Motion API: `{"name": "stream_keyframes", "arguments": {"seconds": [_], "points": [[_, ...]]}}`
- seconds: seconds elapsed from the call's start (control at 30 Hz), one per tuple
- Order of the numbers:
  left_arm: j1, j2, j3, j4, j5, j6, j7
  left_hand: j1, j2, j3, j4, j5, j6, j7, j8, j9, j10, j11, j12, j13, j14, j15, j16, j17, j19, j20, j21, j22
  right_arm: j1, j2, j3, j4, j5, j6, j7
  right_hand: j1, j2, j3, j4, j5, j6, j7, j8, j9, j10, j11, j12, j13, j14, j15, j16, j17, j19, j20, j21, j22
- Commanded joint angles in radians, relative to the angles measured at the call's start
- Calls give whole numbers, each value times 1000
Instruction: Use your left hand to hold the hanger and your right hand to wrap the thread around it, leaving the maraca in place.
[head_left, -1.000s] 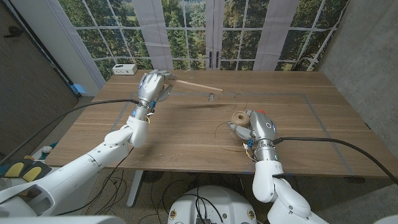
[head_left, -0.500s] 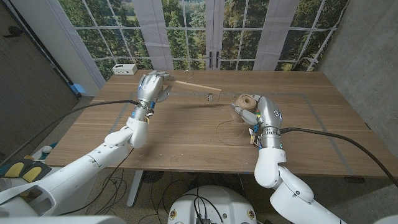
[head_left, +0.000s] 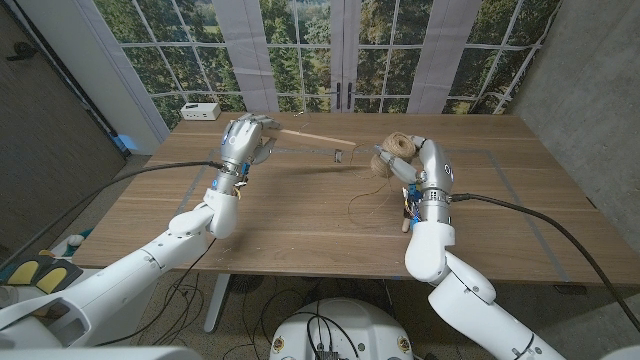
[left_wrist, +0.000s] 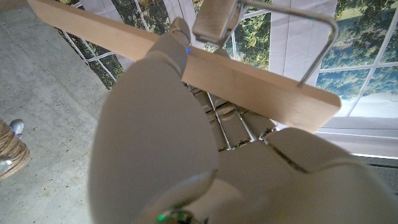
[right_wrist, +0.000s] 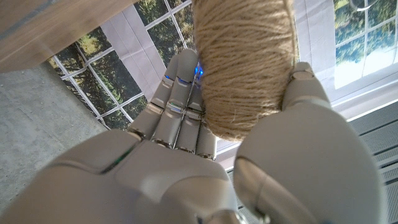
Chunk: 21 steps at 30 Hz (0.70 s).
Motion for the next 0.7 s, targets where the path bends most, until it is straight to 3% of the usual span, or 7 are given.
{"name": "stream_keyframes", "arguments": {"seconds": [0.03, 0.37, 0.7], "points": [[4, -8, 1, -10, -9, -14, 12, 130, 153, 14, 8, 10, 55, 45, 8, 24, 10, 3, -3, 3, 18, -45, 2, 3, -6, -118, 5, 2, 96, 45, 1, 38, -23, -19, -19, 343, 335, 1, 11, 0, 82, -90, 0, 2, 45, -49, 49, 122, 45, -140, -11, 4, -8, -82, 10, -3], [18, -8, -6, -36, -17, -24, 5, 129, 153, 14, 8, 10, 55, 46, 7, 25, 12, 4, -7, 6, 21, -45, -1, 6, -7, -119, 9, 2, 206, 45, -57, 80, -139, -114, 0, 341, 331, -4, 16, 1, 87, -97, 0, 1, 48, -55, 46, 122, 45, -139, -19, 13, -14, -86, 16, -9], [40, -5, -28, -69, -75, -89, -29, 129, 152, 15, 7, 10, 55, 45, 5, 24, 14, 4, -10, 9, 24, -44, -3, 8, -8, -119, 12, 3, 306, 48, -106, 131, -230, -177, 22, 344, 329, -6, 18, 4, 93, -98, 1, 0, 56, -56, 48, 126, 49, -139, -28, 21, -19, -90, 23, -16]]}}
